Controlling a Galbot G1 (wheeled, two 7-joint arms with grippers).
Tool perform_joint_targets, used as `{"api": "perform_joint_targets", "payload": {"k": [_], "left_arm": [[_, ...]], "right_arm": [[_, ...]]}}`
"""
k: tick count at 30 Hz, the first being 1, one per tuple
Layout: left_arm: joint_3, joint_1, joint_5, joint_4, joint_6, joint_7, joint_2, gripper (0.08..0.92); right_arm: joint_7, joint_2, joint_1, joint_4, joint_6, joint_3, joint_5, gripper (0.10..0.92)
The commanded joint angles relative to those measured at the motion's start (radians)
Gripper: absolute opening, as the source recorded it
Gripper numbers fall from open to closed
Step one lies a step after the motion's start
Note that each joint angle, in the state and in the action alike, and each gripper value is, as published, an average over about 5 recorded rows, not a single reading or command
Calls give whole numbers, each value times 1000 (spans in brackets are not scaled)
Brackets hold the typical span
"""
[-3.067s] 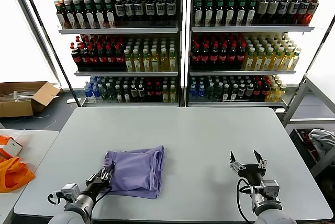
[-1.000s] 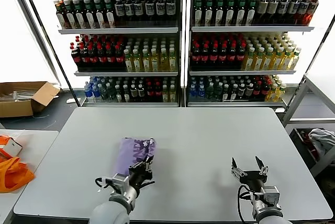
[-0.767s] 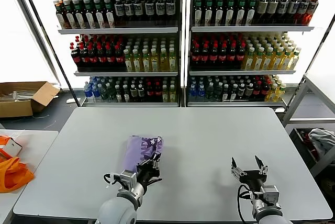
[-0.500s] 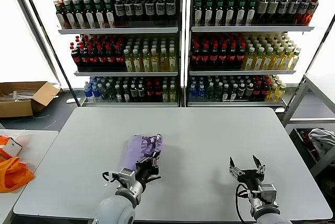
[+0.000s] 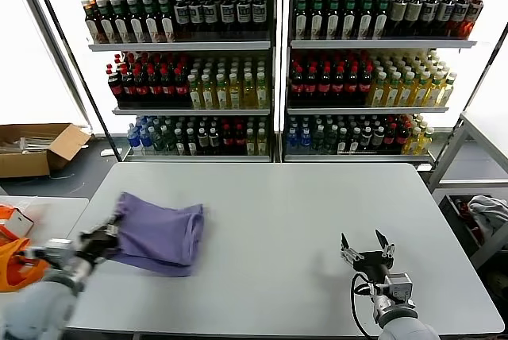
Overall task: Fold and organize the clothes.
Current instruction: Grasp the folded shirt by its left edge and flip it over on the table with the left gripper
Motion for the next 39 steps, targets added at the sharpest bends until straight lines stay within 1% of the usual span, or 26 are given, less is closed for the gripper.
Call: {"api": "perform_joint_targets", "payload": {"k": [1,3,6,8,10,13,15,17,19,21,27,31,34,36,39], "left_arm": [[-443,50,-53,53,5,62,311,109],[-368,34,-1,-30,12,64,269,109],[-169,32,61,-143,20,65,157,109],[-10,41,112,-168,13,69,69,109],[145,43,171,-138,-3,71,-19,109],[338,30,240,-40,-29,69,-143,109],[426,13,273,19,-44,69,-202,109],[481,-6,295,58,-50,68,-244,109],[507,-31,293,65,-46,63,-264,109],[519,-59,257,51,-30,49,-266,109],[511,-133,97,-12,26,-4,-229,109],[534,-159,-17,-55,15,-45,-222,109],[585,-175,-111,-59,-45,-62,-245,111],[632,-185,-164,-46,-93,-72,-271,130],[685,-202,-224,-29,-136,-103,-329,201]], "right_arm": [[0,0,1,-5,3,-9,1,823],[0,0,-2,-6,3,-7,1,823],[0,-2,-5,-3,2,-1,1,823],[-1,-3,-8,-2,1,7,1,823],[-1,-6,-15,-1,1,17,2,823],[-2,-9,-28,1,2,28,1,823],[-2,-10,-35,2,2,33,1,823],[-2,-10,-42,3,3,37,1,823],[-2,-10,-49,1,4,35,-2,823],[-3,-7,-54,-4,6,29,-5,823],[-4,7,-51,-12,10,7,-13,823],[-6,16,-40,-15,10,-5,-20,823],[-8,27,-30,-15,11,-19,-24,823],[-8,35,-24,-13,10,-29,-27,823],[-6,45,-16,-13,7,-44,-30,823]]}}
